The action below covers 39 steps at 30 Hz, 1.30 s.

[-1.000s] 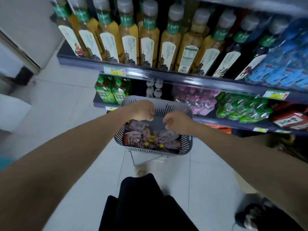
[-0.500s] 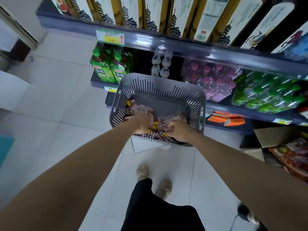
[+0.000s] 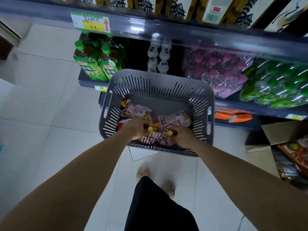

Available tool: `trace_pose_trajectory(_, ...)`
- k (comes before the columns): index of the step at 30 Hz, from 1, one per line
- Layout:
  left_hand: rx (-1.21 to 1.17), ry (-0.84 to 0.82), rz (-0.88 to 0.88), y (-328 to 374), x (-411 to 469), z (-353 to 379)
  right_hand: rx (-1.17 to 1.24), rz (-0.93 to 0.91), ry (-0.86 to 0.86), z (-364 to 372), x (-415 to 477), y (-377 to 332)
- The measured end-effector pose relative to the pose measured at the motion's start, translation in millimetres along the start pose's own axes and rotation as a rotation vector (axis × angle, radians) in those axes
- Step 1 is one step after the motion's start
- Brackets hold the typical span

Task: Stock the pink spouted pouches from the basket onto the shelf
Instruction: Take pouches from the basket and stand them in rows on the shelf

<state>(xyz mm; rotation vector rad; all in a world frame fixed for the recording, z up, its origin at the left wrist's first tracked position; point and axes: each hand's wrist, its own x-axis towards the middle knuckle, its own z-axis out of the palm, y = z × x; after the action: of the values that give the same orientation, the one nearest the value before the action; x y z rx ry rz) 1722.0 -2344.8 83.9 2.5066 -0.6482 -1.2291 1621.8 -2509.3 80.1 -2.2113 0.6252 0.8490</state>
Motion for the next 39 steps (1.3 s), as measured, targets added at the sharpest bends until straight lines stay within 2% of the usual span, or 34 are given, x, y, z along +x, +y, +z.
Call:
trace_pose_trajectory(4, -0.067, 0.065, -0.096, -3.9, 10.6, 4.2, 0.018, 0.037, 0.132, 1.0, 12.7, 1.8)
trace_pose_trajectory(7, -0.102, 0.066, -0.157, -4.7, 12.3, 9.9, -0.015, 0.096, 0.147, 3.4, 15.3, 2.9)
trace_pose_trajectory(10, -0.208, 0.091, -0.188, -3.2, 8.2, 7.8, 0.068, 0.14, 0.174, -2.0, 9.1, -2.4)
trace_pose_trajectory(14, -0.436, 0.15, -0.172, 10.1, -9.4, -21.4, 0.185, 0.095, 0.24, -27.3, -16.4, -24.0)
trace_pose_trajectory(20, -0.665, 0.271, -0.06, 46.0, -68.9, -98.9, 0.813, 0.099, 0.31, -98.0, -82.4, -62.0)
trace_pose_trajectory(25, -0.855, 0.42, 0.068, 88.2, -126.0, -176.3, 1.074, -0.069, 0.422, -166.0, -150.7, -113.0)
trace_pose_trajectory(29, -0.913, 0.495, 0.23, 124.7, -182.2, -235.8, 1.239, -0.237, 0.584, -214.3, -206.1, -161.1)
trace_pose_trajectory(33, -0.951, 0.539, 0.439, 160.4, -229.7, -282.8, 1.256, -0.423, 0.74, -256.6, -256.6, -196.4)
trace_pose_trajectory(39, -0.976, 0.546, 0.647, 201.7, -281.5, -335.2, 1.222, -0.676, 0.805, -308.1, -323.6, -231.9)
